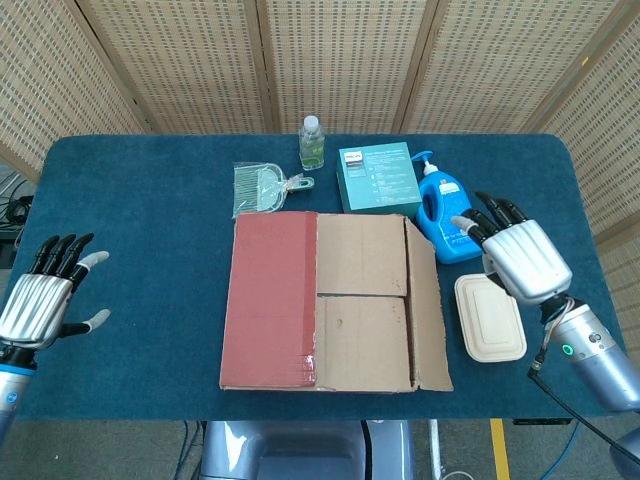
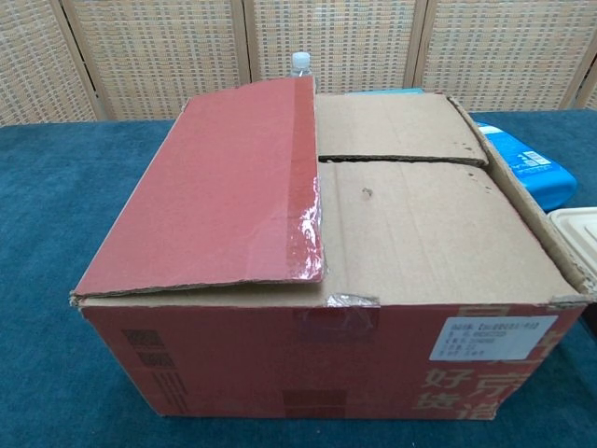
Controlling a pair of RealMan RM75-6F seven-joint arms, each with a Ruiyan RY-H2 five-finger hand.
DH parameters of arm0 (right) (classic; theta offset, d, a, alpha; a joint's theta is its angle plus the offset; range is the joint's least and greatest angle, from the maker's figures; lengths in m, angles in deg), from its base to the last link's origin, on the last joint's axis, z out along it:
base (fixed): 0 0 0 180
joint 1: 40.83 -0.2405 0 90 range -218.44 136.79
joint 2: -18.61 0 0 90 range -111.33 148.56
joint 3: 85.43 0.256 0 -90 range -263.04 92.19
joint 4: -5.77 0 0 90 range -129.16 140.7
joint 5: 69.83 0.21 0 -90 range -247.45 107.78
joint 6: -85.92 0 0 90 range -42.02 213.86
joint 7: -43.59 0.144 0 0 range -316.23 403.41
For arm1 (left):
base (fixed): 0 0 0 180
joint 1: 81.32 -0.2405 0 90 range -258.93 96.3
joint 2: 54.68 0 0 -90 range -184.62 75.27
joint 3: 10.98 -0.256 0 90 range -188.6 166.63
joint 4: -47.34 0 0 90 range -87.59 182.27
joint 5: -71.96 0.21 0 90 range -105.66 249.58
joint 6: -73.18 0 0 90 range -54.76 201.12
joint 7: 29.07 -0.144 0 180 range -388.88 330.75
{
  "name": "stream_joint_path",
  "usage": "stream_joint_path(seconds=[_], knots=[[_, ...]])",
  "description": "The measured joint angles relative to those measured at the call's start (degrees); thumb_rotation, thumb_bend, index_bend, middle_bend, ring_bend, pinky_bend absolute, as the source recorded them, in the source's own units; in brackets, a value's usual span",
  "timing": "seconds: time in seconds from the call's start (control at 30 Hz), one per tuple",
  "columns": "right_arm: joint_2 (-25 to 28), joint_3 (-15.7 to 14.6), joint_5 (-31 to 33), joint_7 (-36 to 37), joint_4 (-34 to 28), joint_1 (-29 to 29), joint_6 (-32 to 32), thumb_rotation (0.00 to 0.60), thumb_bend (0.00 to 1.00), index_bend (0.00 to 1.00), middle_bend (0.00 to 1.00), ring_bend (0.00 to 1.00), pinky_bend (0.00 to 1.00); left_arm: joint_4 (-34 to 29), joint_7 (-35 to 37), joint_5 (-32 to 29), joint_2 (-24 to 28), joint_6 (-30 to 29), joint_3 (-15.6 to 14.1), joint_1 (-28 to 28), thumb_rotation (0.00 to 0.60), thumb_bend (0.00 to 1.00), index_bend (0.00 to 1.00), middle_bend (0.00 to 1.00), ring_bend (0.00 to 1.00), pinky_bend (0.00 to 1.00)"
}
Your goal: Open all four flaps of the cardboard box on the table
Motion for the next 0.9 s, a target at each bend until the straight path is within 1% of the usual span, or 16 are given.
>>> stream_joint_path(seconds=[0.13,0.17,0.23,0.3,0.4,0.53,0.7,0.9], knots=[[-1.33,-0.44,2.54,0.41,-0.55,2.45,2.12,0.600,0.96,0.11,0.15,0.00,0.12,-0.48,4.53,1.73,2.91,2.77,0.61,2.26,0.527,0.24,0.18,0.06,0.00,0.00],[-1.85,-0.67,2.93,0.38,-0.65,3.09,2.72,0.600,0.96,0.10,0.13,0.00,0.11,-0.58,5.55,2.48,3.95,3.70,0.90,3.26,0.527,0.25,0.18,0.06,0.00,0.00],[-2.59,-1.00,3.42,0.24,-0.64,3.86,3.38,0.600,0.96,0.08,0.10,0.00,0.10,-0.70,6.71,3.81,5.30,4.86,1.45,4.85,0.527,0.34,0.18,0.06,0.00,0.00],[-3.81,-1.29,4.13,-0.01,-0.42,4.70,4.20,0.600,0.96,0.05,0.06,0.00,0.07,-0.86,8.16,5.24,6.47,6.29,2.08,6.67,0.530,0.48,0.18,0.06,0.00,0.00],[-5.52,-1.65,5.34,-0.44,-0.10,5.80,5.09,0.600,0.96,0.03,0.03,0.00,0.06,-0.91,10.76,6.85,7.46,8.48,2.79,9.11,0.533,0.59,0.18,0.06,0.00,0.00],[-6.78,-2.05,5.84,-1.23,0.15,6.53,5.65,0.600,0.96,0.02,0.02,0.00,0.05,-0.66,14.43,8.56,8.57,11.60,3.53,12.31,0.536,0.71,0.17,0.06,0.00,0.00],[-9.12,-2.78,5.64,-2.53,0.54,7.47,6.53,0.600,0.96,0.01,0.01,0.00,0.04,-0.20,19.77,11.70,10.09,16.85,4.21,17.62,0.535,0.81,0.17,0.06,0.00,0.00],[-11.47,-2.94,5.76,-3.79,1.34,8.10,7.38,0.600,0.97,0.01,0.01,0.00,0.03,-0.05,25.95,15.91,10.99,23.41,4.72,25.17,0.537,0.87,0.17,0.06,0.00,0.00]])
